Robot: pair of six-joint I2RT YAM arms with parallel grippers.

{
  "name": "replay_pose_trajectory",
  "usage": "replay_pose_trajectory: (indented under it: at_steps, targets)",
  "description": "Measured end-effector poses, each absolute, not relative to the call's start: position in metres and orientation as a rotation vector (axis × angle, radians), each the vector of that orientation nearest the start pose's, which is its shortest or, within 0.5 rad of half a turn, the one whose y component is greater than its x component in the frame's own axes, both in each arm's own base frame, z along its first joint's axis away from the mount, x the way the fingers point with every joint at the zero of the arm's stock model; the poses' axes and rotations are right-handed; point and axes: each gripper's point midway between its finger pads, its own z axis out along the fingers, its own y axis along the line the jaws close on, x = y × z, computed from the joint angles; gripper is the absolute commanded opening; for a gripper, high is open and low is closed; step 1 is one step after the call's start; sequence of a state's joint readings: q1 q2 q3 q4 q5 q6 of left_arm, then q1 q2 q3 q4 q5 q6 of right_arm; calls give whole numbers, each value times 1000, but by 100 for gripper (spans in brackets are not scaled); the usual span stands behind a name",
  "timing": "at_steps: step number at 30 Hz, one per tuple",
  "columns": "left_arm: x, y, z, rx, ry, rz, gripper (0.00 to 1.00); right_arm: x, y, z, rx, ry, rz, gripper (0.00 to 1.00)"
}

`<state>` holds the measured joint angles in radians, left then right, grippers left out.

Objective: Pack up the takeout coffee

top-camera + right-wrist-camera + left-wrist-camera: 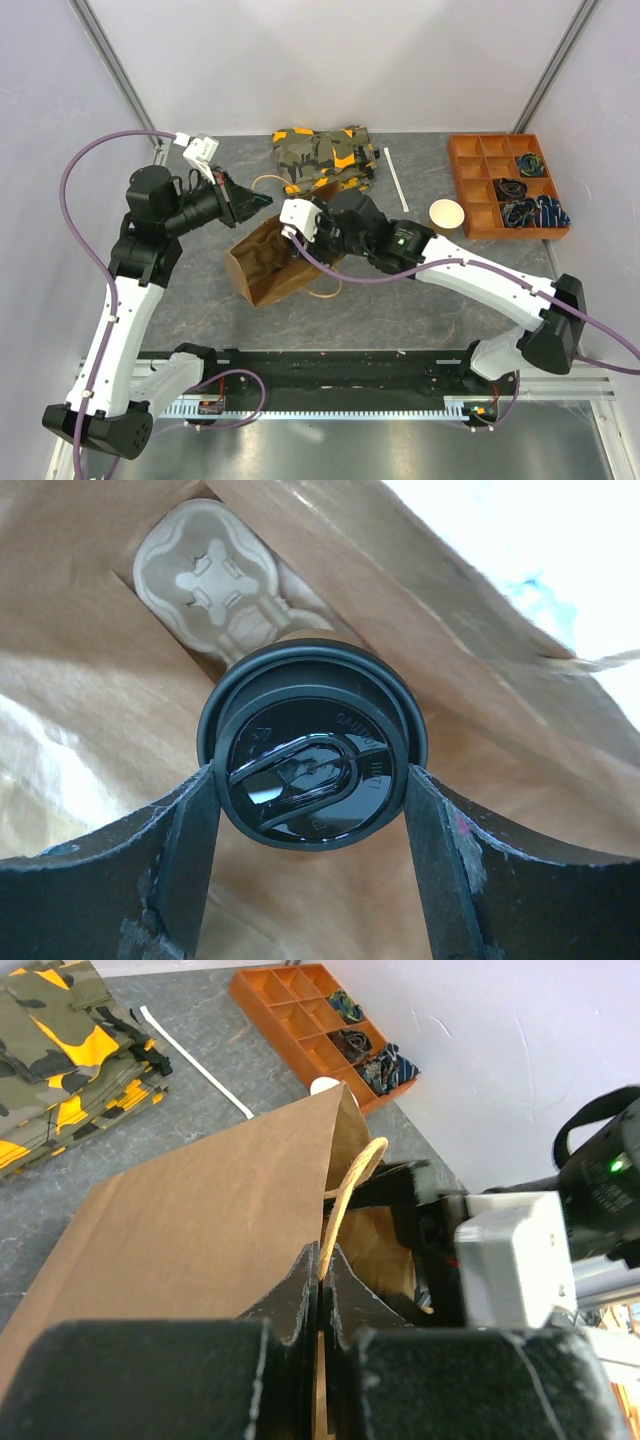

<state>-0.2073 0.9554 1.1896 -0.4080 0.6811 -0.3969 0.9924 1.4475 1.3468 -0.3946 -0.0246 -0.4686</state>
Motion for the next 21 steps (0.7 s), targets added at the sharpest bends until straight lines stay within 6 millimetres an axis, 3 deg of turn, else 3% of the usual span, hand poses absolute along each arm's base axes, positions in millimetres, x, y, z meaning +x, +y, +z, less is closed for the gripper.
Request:
replay_pose_trajectory:
  at_steps: [11,16,21]
  targets:
    - [264,-166,369,180,1815,-986,2,254,363,235,-1286,1670,344,57]
    - [272,-153,367,84,1827,-969,2,264,362,231,-1218,1706,307,56]
    - [279,-141,355,-3,1854,-962,2,271,363,215,-1188,1759,276,56]
